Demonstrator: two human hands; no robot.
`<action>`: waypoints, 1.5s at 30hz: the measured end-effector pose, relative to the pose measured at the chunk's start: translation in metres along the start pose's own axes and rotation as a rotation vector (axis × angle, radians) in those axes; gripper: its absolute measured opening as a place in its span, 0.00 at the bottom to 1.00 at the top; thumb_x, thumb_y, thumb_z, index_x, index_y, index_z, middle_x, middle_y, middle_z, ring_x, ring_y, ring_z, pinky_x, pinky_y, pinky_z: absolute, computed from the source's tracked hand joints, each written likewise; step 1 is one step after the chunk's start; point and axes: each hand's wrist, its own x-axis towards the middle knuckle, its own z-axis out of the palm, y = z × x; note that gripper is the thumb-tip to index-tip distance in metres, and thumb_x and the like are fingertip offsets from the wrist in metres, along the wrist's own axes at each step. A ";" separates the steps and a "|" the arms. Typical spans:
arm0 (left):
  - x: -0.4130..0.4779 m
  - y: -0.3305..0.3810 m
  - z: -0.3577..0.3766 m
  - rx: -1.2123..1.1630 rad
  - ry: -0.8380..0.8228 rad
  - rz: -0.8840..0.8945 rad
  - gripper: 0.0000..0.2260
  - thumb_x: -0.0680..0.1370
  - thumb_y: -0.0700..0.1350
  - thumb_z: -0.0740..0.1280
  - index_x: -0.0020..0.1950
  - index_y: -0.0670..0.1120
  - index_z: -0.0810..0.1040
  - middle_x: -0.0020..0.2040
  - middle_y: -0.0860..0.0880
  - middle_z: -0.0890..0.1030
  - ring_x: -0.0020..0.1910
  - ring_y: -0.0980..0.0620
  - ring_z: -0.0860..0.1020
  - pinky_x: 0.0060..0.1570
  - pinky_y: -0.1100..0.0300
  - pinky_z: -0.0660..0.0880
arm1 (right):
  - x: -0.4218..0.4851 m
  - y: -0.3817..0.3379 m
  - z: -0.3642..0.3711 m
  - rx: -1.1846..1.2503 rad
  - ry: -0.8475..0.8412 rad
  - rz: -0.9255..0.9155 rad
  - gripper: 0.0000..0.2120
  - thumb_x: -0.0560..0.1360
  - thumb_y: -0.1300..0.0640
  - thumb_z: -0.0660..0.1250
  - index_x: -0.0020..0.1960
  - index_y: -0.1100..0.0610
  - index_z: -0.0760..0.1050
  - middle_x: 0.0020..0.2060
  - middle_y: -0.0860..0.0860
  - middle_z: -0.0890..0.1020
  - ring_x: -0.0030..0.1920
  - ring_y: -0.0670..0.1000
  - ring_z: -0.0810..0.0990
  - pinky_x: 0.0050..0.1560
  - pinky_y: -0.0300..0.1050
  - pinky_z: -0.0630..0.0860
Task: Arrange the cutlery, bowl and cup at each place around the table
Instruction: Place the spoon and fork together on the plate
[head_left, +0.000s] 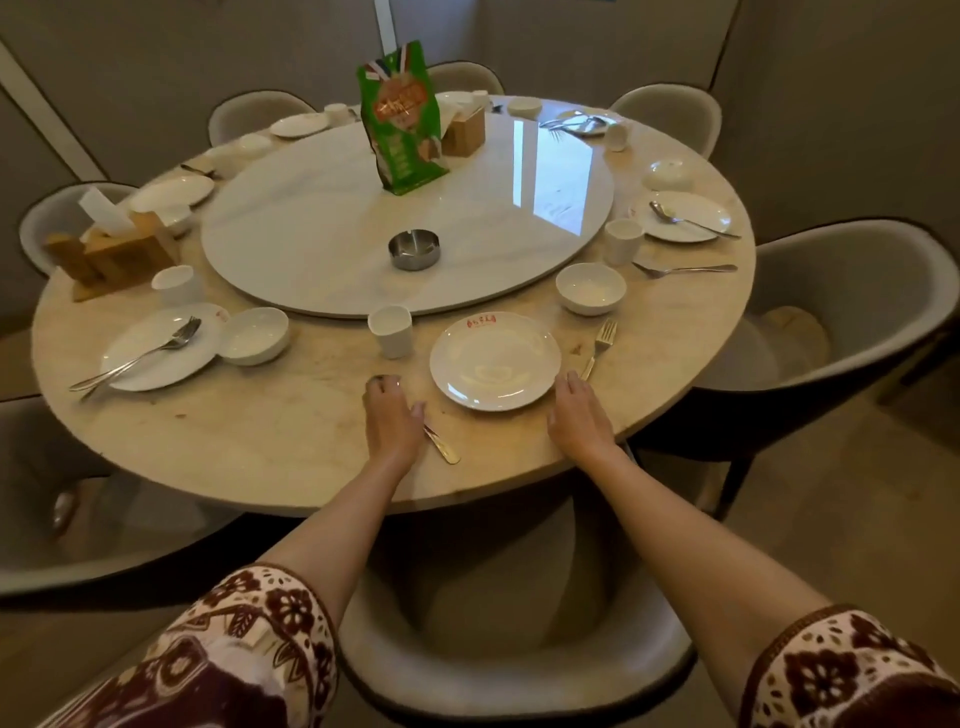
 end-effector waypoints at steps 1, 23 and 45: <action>0.002 0.003 0.001 -0.015 0.012 -0.074 0.21 0.74 0.42 0.71 0.65 0.39 0.70 0.64 0.41 0.70 0.63 0.42 0.71 0.57 0.53 0.71 | 0.005 0.005 -0.004 0.014 0.001 0.002 0.25 0.80 0.63 0.57 0.76 0.60 0.57 0.77 0.59 0.57 0.77 0.58 0.55 0.74 0.54 0.59; 0.020 0.023 0.001 -0.384 -0.024 -0.744 0.04 0.70 0.33 0.69 0.41 0.37 0.75 0.39 0.39 0.80 0.31 0.40 0.82 0.36 0.48 0.83 | 0.088 0.022 -0.033 0.372 0.089 0.494 0.14 0.75 0.67 0.64 0.60 0.65 0.70 0.54 0.60 0.79 0.54 0.61 0.79 0.48 0.51 0.78; 0.027 0.103 0.021 -0.878 -0.401 -0.709 0.05 0.76 0.27 0.62 0.43 0.33 0.75 0.37 0.39 0.78 0.34 0.45 0.79 0.25 0.57 0.80 | 0.076 -0.011 -0.058 0.966 -0.173 0.330 0.01 0.73 0.68 0.70 0.44 0.64 0.79 0.38 0.58 0.82 0.39 0.54 0.82 0.36 0.42 0.78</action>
